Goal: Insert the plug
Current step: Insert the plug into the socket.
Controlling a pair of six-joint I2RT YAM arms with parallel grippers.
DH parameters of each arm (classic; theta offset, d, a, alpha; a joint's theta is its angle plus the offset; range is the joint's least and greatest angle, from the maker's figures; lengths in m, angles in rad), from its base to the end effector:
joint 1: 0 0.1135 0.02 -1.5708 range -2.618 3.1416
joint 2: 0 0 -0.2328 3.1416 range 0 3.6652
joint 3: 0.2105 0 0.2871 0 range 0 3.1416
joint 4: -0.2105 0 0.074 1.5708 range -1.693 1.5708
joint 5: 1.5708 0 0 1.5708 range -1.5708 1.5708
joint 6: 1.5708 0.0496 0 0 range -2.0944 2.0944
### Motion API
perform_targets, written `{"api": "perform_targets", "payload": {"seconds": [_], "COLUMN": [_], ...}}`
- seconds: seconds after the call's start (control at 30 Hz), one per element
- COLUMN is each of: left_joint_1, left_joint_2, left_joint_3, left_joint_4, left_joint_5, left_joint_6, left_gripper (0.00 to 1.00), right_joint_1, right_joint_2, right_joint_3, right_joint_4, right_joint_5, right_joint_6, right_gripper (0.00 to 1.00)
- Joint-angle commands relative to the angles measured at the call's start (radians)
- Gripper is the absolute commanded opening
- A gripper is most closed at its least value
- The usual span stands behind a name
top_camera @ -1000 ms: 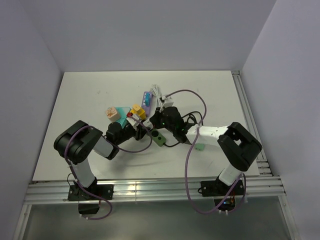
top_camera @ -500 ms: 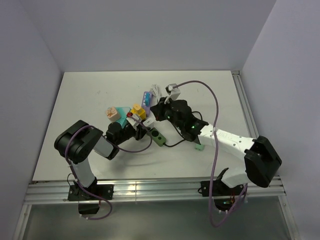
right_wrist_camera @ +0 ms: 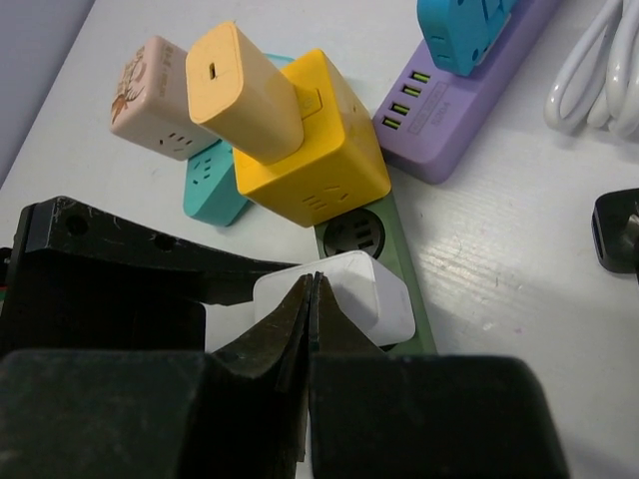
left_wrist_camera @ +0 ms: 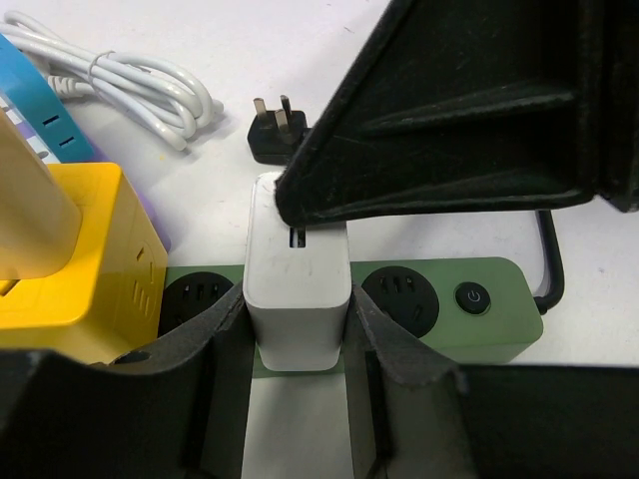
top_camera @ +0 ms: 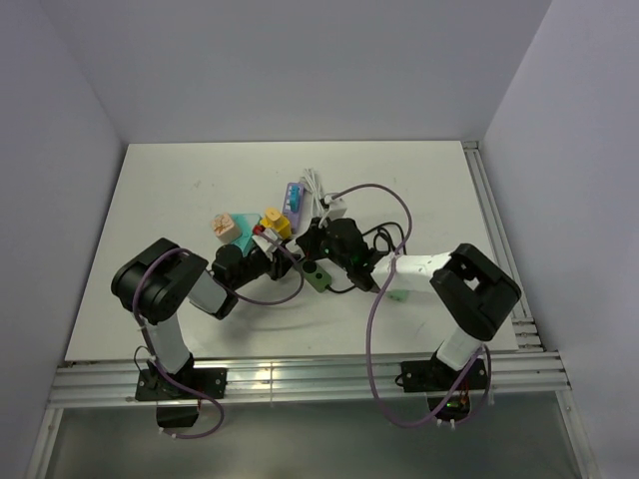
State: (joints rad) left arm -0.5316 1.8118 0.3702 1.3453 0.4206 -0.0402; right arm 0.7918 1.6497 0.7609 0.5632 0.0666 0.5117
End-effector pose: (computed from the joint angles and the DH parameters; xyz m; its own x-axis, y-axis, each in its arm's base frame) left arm 0.2397 -0.1644 0.0574 -0.1155 0.0254 -0.9930 0.8091 0.5823 -0.0792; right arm 0.2686 0.2673 0.1259 -0.5219 0.1668 -0.8365 -0.4704 0.7618 0.4454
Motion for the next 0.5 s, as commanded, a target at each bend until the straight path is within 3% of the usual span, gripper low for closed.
{"api": "perform_targets", "payload": {"seconds": [0.0,0.3,0.47], "left_joint_1": [-0.002,-0.002,-0.002], "left_joint_2": [-0.015,-0.009,0.003], "left_joint_3": [0.006,0.009,0.013], "left_joint_4": [0.098,0.095,0.1], "left_joint_5": [0.014,0.015,0.017], "left_joint_6": [-0.001,0.005,0.0], "left_gripper": [0.0,0.0,0.0], "right_joint_1": [0.009,0.014,0.023], "right_joint_2": [-0.046,-0.218,-0.303], "right_joint_3": [-0.018,0.156,0.144], "right_joint_4": [-0.086,-0.261,-0.275], "right_joint_5": [0.002,0.024,0.051], "right_joint_6": [-0.016,-0.09,-0.107], "right_gripper": [0.0,0.0,0.0]}}
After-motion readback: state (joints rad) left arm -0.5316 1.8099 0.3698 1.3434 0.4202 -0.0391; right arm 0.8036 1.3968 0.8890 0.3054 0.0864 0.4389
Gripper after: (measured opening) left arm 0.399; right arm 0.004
